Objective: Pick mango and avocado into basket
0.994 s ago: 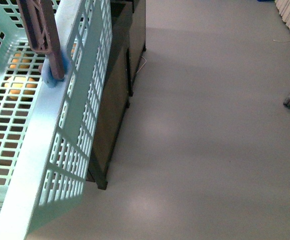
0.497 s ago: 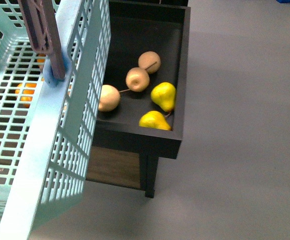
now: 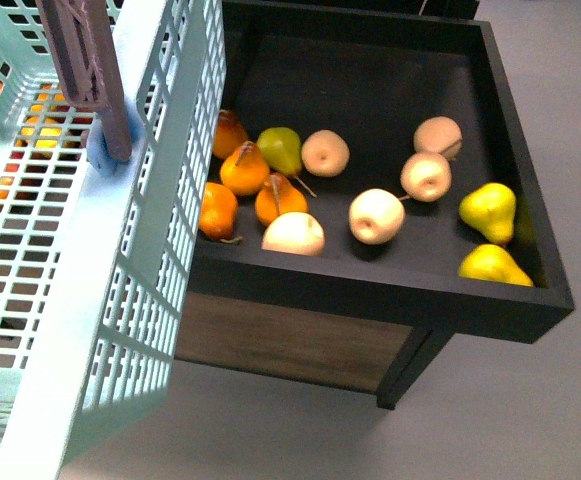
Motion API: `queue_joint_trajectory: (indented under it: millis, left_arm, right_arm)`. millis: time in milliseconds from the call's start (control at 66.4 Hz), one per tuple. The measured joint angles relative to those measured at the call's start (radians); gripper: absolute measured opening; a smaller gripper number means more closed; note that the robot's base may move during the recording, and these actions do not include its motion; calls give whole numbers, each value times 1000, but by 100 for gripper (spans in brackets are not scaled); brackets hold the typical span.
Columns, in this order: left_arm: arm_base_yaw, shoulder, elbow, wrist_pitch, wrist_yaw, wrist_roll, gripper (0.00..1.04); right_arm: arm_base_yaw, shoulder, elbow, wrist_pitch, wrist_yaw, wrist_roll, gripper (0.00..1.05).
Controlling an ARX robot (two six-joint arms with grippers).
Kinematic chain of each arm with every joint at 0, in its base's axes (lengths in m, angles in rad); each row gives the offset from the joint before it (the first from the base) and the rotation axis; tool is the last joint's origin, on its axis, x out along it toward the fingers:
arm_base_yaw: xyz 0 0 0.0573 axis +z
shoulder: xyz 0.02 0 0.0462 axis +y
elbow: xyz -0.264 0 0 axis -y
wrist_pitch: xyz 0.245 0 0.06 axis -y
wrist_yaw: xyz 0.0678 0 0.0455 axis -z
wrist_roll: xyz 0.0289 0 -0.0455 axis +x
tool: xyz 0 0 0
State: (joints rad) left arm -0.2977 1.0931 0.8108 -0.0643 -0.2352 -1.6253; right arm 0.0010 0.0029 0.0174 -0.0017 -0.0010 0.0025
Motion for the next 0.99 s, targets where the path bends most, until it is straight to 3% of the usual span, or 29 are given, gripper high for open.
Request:
queue_joint_trajectory:
  millis: [994]
  left_arm:
    - [2,0,0,0,-1,-1,26]
  right_arm:
    - [0,0,0,1,4,0,96]
